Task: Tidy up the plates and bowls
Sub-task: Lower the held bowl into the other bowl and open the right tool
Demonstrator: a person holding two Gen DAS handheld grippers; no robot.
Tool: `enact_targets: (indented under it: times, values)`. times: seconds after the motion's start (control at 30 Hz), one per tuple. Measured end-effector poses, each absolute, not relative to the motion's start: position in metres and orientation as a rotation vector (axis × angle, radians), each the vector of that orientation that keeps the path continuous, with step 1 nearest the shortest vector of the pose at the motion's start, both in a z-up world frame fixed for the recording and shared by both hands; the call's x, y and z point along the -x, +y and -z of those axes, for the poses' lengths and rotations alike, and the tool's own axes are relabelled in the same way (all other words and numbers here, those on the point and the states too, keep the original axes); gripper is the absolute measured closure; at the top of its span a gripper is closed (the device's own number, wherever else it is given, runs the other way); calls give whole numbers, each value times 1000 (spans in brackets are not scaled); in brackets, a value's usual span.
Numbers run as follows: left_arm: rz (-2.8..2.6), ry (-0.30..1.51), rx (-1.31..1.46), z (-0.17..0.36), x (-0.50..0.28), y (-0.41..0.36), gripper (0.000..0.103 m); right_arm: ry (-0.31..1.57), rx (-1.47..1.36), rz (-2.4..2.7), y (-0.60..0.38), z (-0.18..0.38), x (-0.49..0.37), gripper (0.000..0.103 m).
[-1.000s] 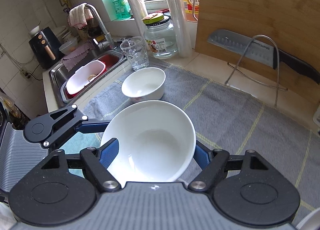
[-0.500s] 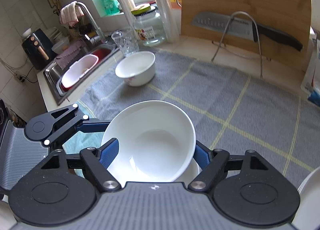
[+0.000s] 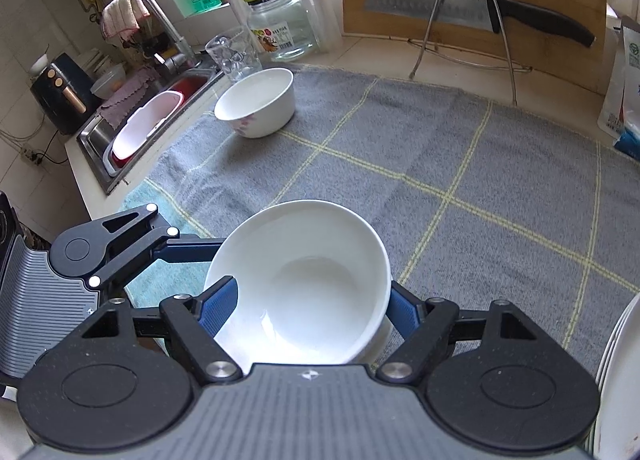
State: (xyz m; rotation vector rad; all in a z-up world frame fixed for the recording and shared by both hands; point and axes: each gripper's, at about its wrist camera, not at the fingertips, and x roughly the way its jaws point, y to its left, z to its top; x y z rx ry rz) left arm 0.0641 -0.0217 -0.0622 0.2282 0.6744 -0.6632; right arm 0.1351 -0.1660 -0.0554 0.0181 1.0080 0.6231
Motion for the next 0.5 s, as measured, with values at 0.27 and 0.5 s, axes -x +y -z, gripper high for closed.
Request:
enact_targets:
  times: [0.27,0.5]
  values:
    - [661,692,-232,66,-67,-23,13,1017,-26,-622,-167,59,-137,19]
    - [658,703,-228,68,-67,-25,13,1015,-19,-622,-166,59,-137,19]
